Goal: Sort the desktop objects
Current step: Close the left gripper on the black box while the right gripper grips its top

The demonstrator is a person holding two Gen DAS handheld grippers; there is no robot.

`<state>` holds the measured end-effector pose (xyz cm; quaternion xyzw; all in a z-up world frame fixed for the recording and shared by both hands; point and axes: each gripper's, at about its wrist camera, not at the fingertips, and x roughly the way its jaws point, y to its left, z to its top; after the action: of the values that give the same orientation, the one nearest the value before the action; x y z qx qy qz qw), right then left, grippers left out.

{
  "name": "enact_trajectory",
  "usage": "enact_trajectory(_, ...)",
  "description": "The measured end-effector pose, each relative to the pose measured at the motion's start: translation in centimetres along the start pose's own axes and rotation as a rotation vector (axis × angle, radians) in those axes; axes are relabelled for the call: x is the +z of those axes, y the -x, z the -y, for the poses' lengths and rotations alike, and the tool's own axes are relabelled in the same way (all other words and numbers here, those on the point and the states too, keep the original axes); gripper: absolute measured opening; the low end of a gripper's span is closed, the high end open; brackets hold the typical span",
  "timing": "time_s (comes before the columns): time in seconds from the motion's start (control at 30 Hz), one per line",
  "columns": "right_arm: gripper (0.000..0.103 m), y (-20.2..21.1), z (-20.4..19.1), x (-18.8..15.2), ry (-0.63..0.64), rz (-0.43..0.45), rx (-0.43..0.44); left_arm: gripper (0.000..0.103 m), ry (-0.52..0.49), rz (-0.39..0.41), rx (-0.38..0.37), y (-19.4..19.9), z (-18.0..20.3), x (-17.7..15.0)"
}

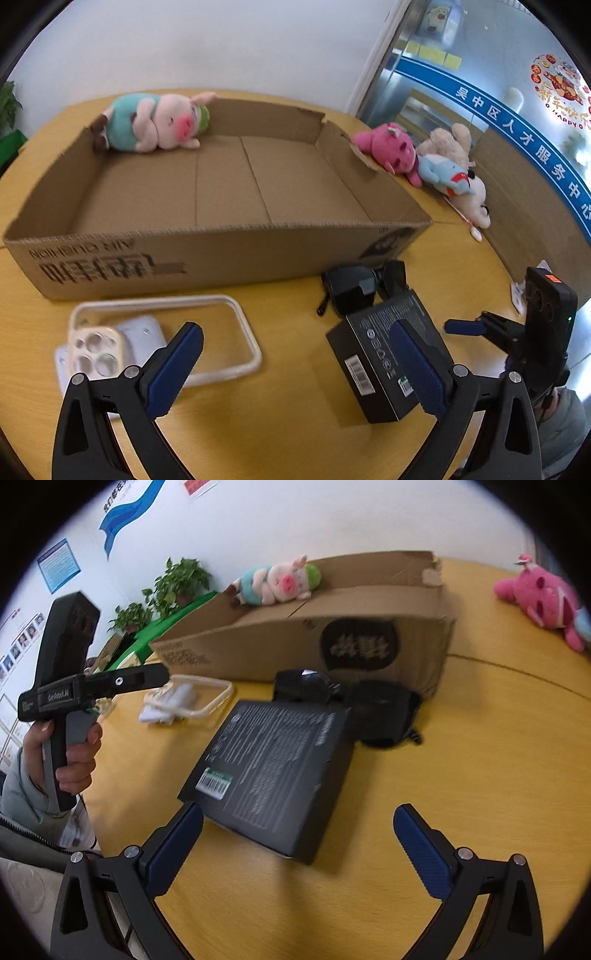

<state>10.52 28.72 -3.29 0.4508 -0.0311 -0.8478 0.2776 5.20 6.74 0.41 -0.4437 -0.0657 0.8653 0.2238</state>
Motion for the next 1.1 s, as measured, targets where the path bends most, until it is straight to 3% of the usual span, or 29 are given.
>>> enact_trajectory(0.1,0.103,-2.5,-1.9,0.0,0.031,-0.053,0.012,0.099,0.02,-0.032,-0.032,-0.9,-0.3,-0.8)
enact_trajectory(0.23,0.102,-3.3,-5.0,0.0,0.105,-0.065,0.165,0.092,0.054,-0.059,-0.061,-1.5,-1.0,-1.8)
enact_trajectory(0.27,0.102,-3.0,-5.9,-0.2,0.152,-0.058,0.166,0.091,0.054,-0.061,-0.078,-1.6,-1.0,-2.0)
enact_trajectory(0.33,0.102,-3.0,-6.1,-0.2,0.189,-0.059,0.108,0.087,0.058,-0.068,-0.101,-1.9,-1.1,-2.3)
enact_trajectory(0.43,0.102,-4.1,-4.8,0.5,0.124,-0.07,0.072,0.086,0.063,-0.078,-0.123,-2.6,-1.1,-2.5)
enact_trajectory(0.5,0.102,-4.8,-4.9,0.5,0.123,-0.072,0.083,0.071,0.055,-0.104,-0.154,-3.1,-0.7,-2.6)
enact_trajectory(0.57,0.102,-5.2,-6.1,0.4,0.166,-0.078,0.084,0.065,0.057,-0.142,-0.183,-3.8,-0.5,-2.7)
enact_trajectory(0.8,0.102,-3.2,-7.2,-2.7,0.256,-0.116,0.155,0.065,0.034,-0.187,-0.214,-2.7,0.8,-4.5)
enact_trajectory(0.9,0.101,-3.1,-6.8,-2.9,0.249,-0.115,0.067,0.073,0.045,-0.173,-0.16,-2.2,0.9,-4.9)
enact_trajectory(0.97,0.102,-3.4,-6.6,-2.5,0.233,-0.101,0.046,0.075,0.082,-0.18,-0.176,-2.7,0.4,-4.9)
enact_trajectory(1.07,0.099,-4.1,-7.5,-2.0,0.262,-0.09,0.029,0.069,0.118,-0.197,-0.237,-3.3,0.0,-5.0)
enact_trajectory(1.1,0.099,-4.3,-7.8,-2.0,0.276,-0.089,0.008,0.068,0.109,-0.186,-0.22,-3.1,0.2,-5.0)
